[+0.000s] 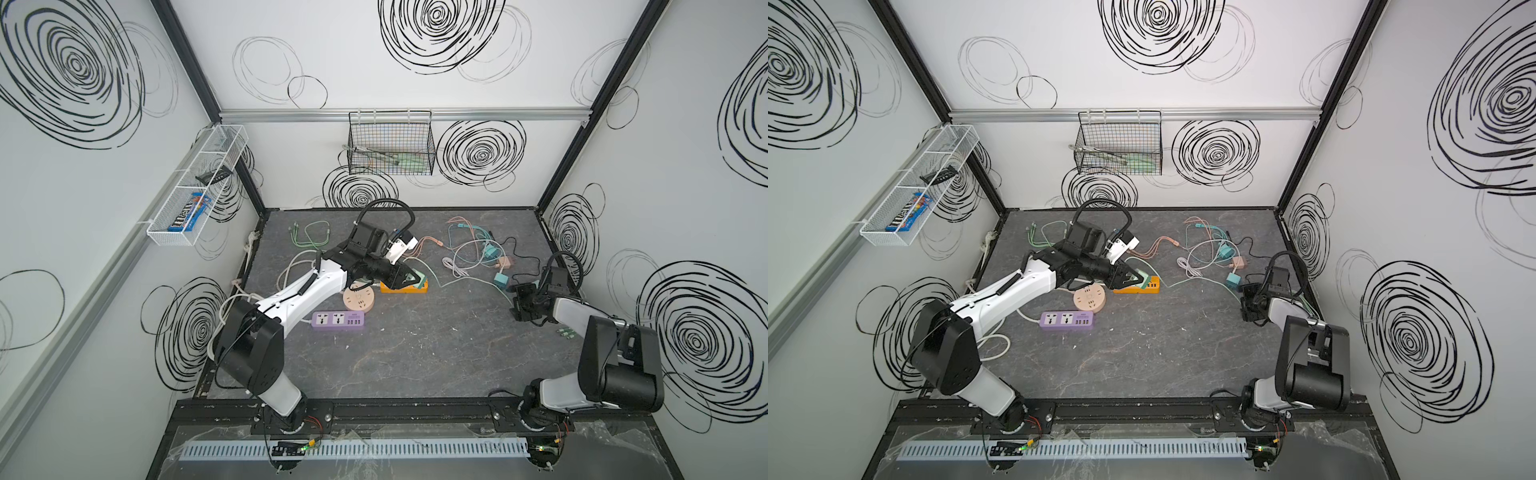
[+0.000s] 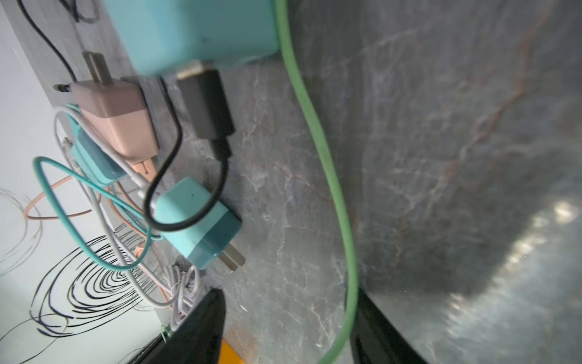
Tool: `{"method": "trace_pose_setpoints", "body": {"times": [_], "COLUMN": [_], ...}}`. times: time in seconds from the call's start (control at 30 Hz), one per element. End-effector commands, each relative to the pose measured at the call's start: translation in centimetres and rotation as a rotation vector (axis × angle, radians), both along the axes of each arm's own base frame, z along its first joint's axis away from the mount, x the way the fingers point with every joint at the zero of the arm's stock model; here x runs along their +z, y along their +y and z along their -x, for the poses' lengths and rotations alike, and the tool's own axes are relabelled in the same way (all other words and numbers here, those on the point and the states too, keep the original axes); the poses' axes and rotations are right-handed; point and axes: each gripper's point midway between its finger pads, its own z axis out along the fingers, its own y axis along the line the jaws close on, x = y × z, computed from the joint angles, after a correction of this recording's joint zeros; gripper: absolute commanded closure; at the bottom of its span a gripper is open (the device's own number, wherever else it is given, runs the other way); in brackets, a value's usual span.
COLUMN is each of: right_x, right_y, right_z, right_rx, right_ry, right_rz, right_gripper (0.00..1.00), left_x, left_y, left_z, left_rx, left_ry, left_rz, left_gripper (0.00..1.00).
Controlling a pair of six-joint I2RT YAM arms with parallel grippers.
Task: Insert the plug
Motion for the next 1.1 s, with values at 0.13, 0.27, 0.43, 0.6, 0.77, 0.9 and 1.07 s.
{"method": "trace_pose_setpoints", "body": {"times": [0.13,0.27,0.43,0.6,0.77,0.9,1.07], "right_x": [1.2,5.2,13.4,23.3,31.9,35.9,38.7], "right_y": [-1.2,-3.8,-7.5,-8.5,-5.1,-1.1,5.8], "right_z": [-0.1,-0.3,0.0,-0.5,-2.6,-4.9,-7.4], "right_rx": [-0.050,-0.107,-0.182,-0.143,0.046,0.224,0.490], "right_ry": [-0.062,-0.166,-0.320,-0.502,-0.725,-0.863,-1.067], "right_rz": [0.062,0.235,0.516,0.810,1.056,1.099,1.102], "right_gripper": [0.75,1.00,1.00,1.00,1.00,1.00,1.00], "left_x": [2.6,3.0,4.1,5.3,6.6,7.0,6.5], "left_y": [-0.4,-0.4,-0.7,-1.4,-1.9,-1.4,-0.2], "left_z": [1.4,1.7,2.0,2.4,2.8,2.1,1.4], "left_rx": [-0.068,-0.070,-0.064,-0.064,-0.056,0.000,0.010], "left_ry": [-0.087,-0.127,-0.190,-0.278,-0.410,-0.463,-0.455], "left_rz": [0.068,0.062,0.082,0.078,0.066,0.035,-0.042], "left_gripper": [1.00,1.00,1.00,1.00,1.00,1.00,1.00]}}
